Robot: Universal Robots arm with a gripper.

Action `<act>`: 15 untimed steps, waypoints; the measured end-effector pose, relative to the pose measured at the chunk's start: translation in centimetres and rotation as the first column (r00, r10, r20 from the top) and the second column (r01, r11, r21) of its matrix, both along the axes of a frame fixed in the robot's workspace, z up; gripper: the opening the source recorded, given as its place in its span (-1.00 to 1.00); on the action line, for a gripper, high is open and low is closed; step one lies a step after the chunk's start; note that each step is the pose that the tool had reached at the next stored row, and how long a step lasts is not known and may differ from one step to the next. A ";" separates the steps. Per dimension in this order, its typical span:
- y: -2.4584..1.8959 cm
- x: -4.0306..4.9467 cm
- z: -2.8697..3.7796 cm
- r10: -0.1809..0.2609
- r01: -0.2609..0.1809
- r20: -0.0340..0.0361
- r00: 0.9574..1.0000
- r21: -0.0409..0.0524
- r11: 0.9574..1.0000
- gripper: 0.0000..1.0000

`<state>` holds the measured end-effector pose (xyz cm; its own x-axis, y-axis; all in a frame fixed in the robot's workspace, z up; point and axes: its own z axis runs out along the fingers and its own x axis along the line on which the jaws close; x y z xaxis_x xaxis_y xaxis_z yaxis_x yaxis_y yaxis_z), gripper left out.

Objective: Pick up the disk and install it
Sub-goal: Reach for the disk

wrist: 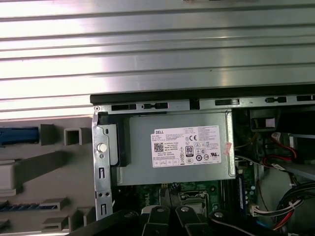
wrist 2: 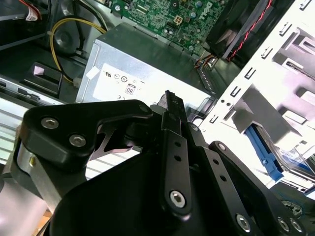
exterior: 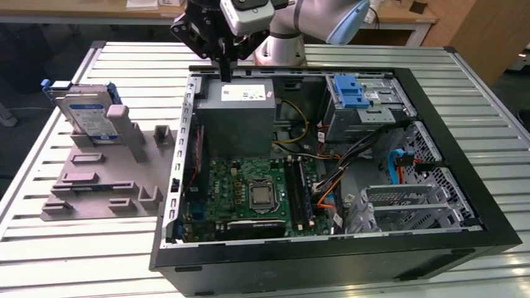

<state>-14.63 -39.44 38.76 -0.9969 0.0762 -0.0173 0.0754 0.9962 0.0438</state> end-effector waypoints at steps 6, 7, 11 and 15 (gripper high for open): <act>0.00 -0.14 -0.08 0.000 0.000 -0.001 1.000 0.000 1.000 -0.79; 0.00 -0.17 -0.10 0.000 0.000 -0.001 1.000 0.000 1.000 -0.79; 0.00 -0.29 -0.15 0.000 0.000 -0.002 1.000 0.000 1.000 -0.79; 0.00 -0.40 -0.20 0.000 0.000 -0.002 1.000 0.000 1.000 -0.79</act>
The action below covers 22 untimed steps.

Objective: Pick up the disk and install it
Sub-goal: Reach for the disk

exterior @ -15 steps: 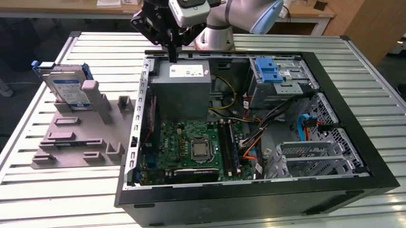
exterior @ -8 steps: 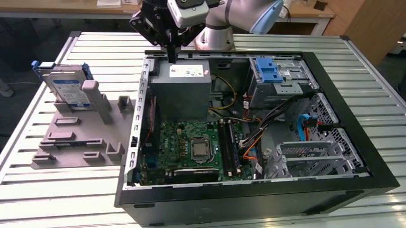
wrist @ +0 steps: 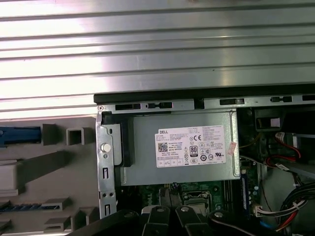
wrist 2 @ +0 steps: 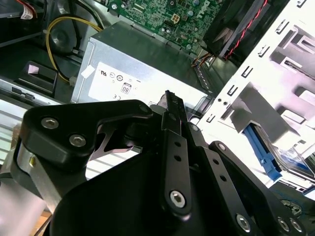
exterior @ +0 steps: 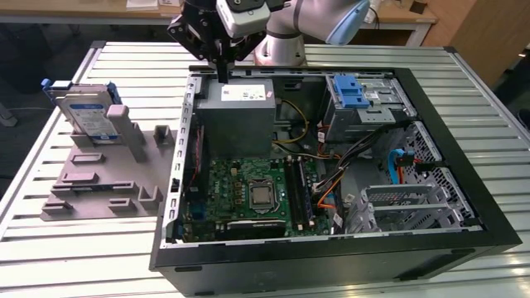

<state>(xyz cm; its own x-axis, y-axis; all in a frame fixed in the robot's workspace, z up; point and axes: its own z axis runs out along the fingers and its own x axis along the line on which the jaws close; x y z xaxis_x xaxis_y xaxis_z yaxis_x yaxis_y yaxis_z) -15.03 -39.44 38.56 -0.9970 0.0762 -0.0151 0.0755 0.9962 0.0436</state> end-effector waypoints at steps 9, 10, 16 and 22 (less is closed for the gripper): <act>0.00 -0.11 -0.04 0.000 0.000 0.000 1.000 0.000 1.000 -0.79; 0.00 -0.13 -0.04 0.000 0.000 0.000 1.000 0.000 1.000 -0.79; 0.00 -0.28 -0.09 0.000 0.000 0.000 1.000 0.000 1.000 -0.79; 0.00 -0.45 -0.16 0.000 0.000 0.000 1.000 0.000 1.000 -0.79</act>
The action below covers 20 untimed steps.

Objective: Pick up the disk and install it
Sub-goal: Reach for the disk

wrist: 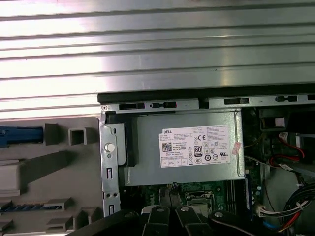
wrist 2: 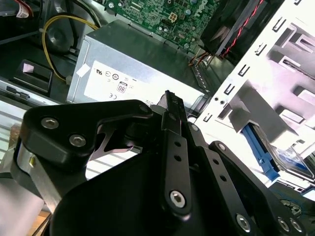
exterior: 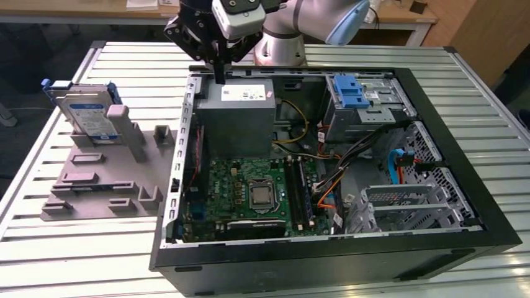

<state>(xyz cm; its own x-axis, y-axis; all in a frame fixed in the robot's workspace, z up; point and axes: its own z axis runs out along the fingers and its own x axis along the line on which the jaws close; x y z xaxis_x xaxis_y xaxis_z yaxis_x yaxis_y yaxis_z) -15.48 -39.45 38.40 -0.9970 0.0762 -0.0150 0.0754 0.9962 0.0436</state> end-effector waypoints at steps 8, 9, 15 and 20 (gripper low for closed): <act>0.00 -0.19 -0.12 0.000 0.000 -0.001 1.000 0.000 1.000 -0.79; 0.00 -0.22 -0.14 0.000 0.000 -0.001 1.000 0.000 1.000 -0.79; 0.00 -0.43 -0.26 0.000 0.000 -0.002 1.000 0.000 1.000 -0.79; 0.00 -0.60 -0.36 0.000 0.000 -0.003 1.000 0.000 1.000 -0.79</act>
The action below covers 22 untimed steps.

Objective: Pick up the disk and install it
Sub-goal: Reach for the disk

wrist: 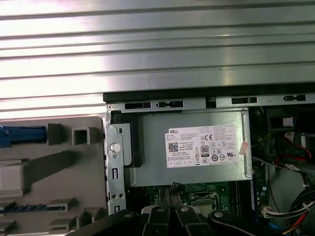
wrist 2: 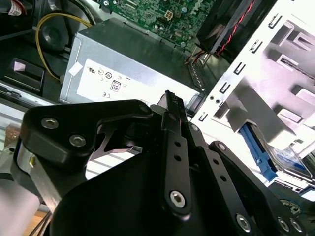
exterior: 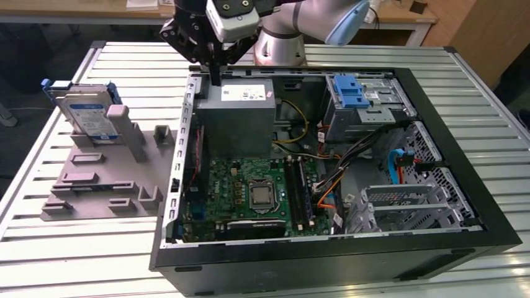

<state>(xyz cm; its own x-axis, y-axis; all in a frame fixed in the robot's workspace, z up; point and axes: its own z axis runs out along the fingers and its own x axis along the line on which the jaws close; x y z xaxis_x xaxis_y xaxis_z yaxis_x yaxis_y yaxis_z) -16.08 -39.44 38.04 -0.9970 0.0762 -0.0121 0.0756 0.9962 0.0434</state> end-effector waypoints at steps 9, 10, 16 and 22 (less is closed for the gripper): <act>0.00 -0.19 -0.16 0.000 0.000 -0.002 1.000 0.000 1.000 -0.79; 0.00 -0.22 -0.18 0.000 0.000 -0.002 1.000 0.000 1.000 -0.79; 0.00 -0.35 -0.30 0.000 0.000 -0.003 1.000 0.000 1.000 -0.79; 0.00 -0.45 -0.40 0.000 0.000 -0.006 1.000 0.000 1.000 -0.79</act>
